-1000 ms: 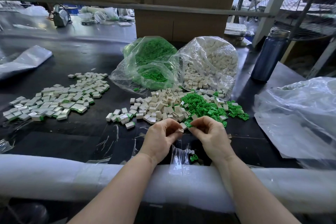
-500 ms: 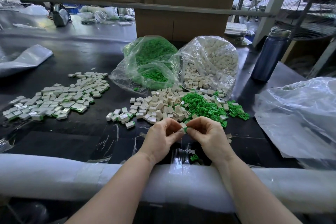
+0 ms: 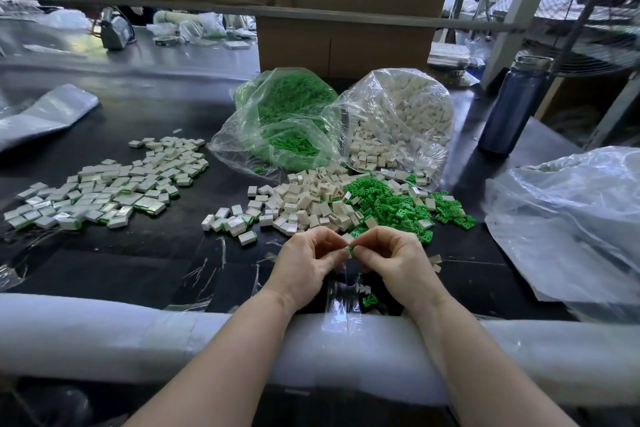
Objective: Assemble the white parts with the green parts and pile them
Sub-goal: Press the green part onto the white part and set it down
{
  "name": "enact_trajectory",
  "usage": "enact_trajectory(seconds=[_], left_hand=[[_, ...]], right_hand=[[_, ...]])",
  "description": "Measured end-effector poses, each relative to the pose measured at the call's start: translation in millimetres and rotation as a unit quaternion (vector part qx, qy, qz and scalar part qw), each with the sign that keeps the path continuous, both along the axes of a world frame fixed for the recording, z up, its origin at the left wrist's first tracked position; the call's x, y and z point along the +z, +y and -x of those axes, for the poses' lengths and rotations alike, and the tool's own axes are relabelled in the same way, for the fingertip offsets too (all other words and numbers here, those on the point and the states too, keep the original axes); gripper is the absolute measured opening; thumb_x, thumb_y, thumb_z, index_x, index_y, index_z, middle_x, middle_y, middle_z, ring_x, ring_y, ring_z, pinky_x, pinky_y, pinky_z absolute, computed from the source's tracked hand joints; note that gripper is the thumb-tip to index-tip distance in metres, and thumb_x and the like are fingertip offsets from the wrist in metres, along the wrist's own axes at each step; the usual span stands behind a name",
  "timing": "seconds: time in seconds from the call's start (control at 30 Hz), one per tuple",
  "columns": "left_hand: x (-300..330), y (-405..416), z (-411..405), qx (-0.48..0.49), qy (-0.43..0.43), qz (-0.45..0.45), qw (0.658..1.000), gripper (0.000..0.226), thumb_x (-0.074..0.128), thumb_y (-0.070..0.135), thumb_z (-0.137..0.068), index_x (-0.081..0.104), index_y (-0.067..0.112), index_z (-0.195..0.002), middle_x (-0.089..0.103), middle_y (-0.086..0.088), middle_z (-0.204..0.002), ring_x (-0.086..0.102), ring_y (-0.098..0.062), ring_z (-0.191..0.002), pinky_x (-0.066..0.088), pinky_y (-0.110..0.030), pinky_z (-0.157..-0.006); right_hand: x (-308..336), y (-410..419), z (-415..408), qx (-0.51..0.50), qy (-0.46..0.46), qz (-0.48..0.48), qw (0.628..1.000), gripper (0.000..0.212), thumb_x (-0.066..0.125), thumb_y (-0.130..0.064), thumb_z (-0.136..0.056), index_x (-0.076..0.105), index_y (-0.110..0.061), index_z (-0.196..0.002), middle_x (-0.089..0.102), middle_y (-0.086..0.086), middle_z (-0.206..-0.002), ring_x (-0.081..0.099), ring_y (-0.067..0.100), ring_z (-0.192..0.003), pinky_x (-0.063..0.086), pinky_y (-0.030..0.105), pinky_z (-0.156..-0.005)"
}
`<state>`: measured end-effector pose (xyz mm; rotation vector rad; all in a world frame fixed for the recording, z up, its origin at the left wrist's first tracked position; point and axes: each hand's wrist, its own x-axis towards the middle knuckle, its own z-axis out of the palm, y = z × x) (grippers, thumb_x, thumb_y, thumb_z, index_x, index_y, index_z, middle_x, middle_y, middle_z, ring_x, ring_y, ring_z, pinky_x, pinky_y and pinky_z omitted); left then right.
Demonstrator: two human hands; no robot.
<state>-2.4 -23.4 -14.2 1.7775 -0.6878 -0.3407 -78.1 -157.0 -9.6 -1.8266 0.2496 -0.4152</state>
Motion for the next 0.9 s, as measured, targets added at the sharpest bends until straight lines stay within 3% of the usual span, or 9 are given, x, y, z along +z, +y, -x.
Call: enact_trajectory(seconds=[0.17, 0.27, 0.4, 0.53, 0.67, 0.8, 0.9], left_hand=[[-0.5, -1.3, 0.5, 0.001, -0.006, 0.009, 1.0, 0.009, 0.066, 0.003, -0.082, 0.07, 0.009, -0.087, 0.068, -0.007, -0.081, 0.062, -0.01, -0.071, 0.051, -0.014, -0.072], [-0.9, -2.1, 0.7, 0.003, -0.015, 0.005, 1.0, 0.009, 0.067, 0.002, -0.081, 0.07, 0.01, -0.084, 0.069, -0.012, -0.086, 0.063, -0.014, -0.075, 0.053, -0.019, -0.075], [-1.4, -2.5, 0.2, -0.003, -0.036, -0.015, 0.999, 0.014, 0.068, 0.002, -0.08, 0.069, 0.016, -0.081, 0.066, -0.006, -0.079, 0.06, -0.012, -0.071, 0.051, -0.019, -0.075], [-0.6, -1.9, 1.1, -0.014, -0.031, -0.022, 0.999, 0.011, 0.067, 0.0, -0.08, 0.07, 0.01, -0.082, 0.063, 0.0, -0.073, 0.058, -0.007, -0.066, 0.049, -0.015, -0.072], [0.5, -1.5, 1.8, -0.019, -0.042, -0.039, 0.998, 0.008, 0.068, 0.002, -0.08, 0.071, 0.007, -0.085, 0.063, -0.006, -0.079, 0.057, -0.011, -0.074, 0.048, -0.02, -0.079], [2.8, -1.5, 3.9, -0.025, -0.032, -0.035, 0.999, 0.007, 0.067, -0.001, -0.08, 0.071, 0.004, -0.084, 0.061, 0.001, -0.072, 0.055, -0.007, -0.068, 0.048, -0.018, -0.074], [3.2, -1.2, 4.5, -0.027, -0.038, -0.04, 0.998, 0.007, 0.068, 0.0, -0.08, 0.071, 0.005, -0.084, 0.063, -0.004, -0.076, 0.057, -0.011, -0.072, 0.049, -0.022, -0.078]], right_hand=[[-1.5, 0.8, -1.1, -0.007, -0.003, -0.003, 1.0, 0.015, 0.065, 0.007, -0.08, 0.066, -0.009, -0.08, 0.066, 0.008, -0.075, 0.06, 0.012, -0.068, 0.053, 0.025, -0.068], [-2.3, 0.2, -1.4, -0.004, 0.001, -0.003, 1.0, 0.015, 0.066, 0.008, -0.079, 0.064, -0.006, -0.082, 0.064, 0.008, -0.075, 0.058, 0.012, -0.069, 0.053, 0.026, -0.069], [-2.6, -0.6, -1.2, 0.002, 0.009, 0.005, 1.0, 0.021, 0.067, 0.01, -0.077, 0.062, -0.01, -0.077, 0.06, -0.002, -0.067, 0.055, 0.005, -0.061, 0.049, 0.018, -0.062], [-3.4, -1.7, -1.4, 0.006, 0.015, 0.012, 1.0, 0.023, 0.068, 0.011, -0.075, 0.062, -0.011, -0.074, 0.061, 0.004, -0.07, 0.057, 0.014, -0.066, 0.051, 0.026, -0.065], [-2.9, -2.9, -1.4, 0.015, 0.02, 0.019, 1.0, 0.025, 0.069, 0.011, -0.074, 0.062, -0.012, -0.071, 0.062, 0.005, -0.07, 0.057, 0.016, -0.067, 0.051, 0.031, -0.067], [-2.2, -3.1, -2.1, 0.02, 0.019, 0.012, 1.0, 0.03, 0.068, 0.015, -0.071, 0.06, -0.013, -0.067, 0.061, 0.001, -0.066, 0.055, 0.01, -0.062, 0.049, 0.023, -0.062], [-2.0, -3.4, -1.8, 0.028, 0.02, 0.013, 0.999, 0.031, 0.068, 0.016, -0.071, 0.06, -0.014, -0.066, 0.061, -0.001, -0.065, 0.056, 0.005, -0.059, 0.049, 0.018, -0.06]])
